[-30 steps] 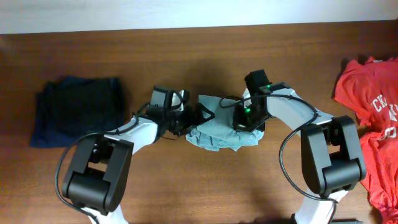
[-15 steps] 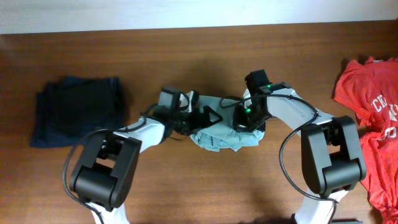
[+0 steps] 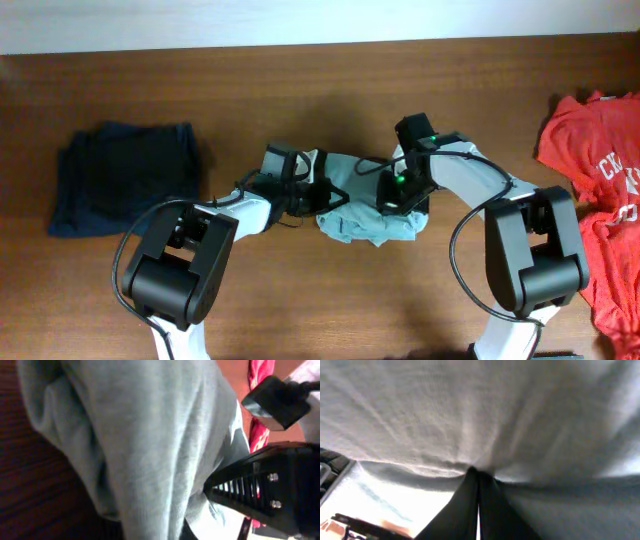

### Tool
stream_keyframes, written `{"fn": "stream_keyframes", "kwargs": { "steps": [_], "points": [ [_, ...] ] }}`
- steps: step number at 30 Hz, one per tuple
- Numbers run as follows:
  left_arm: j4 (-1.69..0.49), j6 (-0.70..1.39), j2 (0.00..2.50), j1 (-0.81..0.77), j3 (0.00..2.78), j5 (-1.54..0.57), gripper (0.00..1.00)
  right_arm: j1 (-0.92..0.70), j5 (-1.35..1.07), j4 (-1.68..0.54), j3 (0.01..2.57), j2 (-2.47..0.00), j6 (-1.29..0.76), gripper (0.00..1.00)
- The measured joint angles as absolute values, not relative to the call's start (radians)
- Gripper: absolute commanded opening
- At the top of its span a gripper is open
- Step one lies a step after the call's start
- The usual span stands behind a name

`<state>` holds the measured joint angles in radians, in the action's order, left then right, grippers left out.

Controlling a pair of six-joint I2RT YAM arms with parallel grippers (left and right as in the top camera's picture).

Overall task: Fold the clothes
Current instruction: 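Carry the grey bundle with the left gripper onto the navy garment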

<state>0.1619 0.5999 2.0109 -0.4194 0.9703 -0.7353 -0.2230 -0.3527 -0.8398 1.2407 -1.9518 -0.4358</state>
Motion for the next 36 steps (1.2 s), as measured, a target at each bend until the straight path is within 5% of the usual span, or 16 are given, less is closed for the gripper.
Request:
{"fn": "stream_keyframes", "kwargs": {
  "steps": [10, 23, 36],
  "points": [
    [-0.201, 0.398, 1.842, -0.409, 0.988, -0.587, 0.01, -0.151, -0.332, -0.955, 1.238, -1.878, -0.397, 0.04],
    [-0.289, 0.381, 1.388, -0.302, 1.001, -0.354, 0.01, -0.092, -0.311, -0.967, 1.237, -1.502, -0.360, 0.04],
    [-0.342, 0.313, 1.354, 0.117, 1.001, -0.411, 0.00, -0.092, -0.311, -0.979, 1.236, -1.491, -0.359, 0.04]
  ]
}}
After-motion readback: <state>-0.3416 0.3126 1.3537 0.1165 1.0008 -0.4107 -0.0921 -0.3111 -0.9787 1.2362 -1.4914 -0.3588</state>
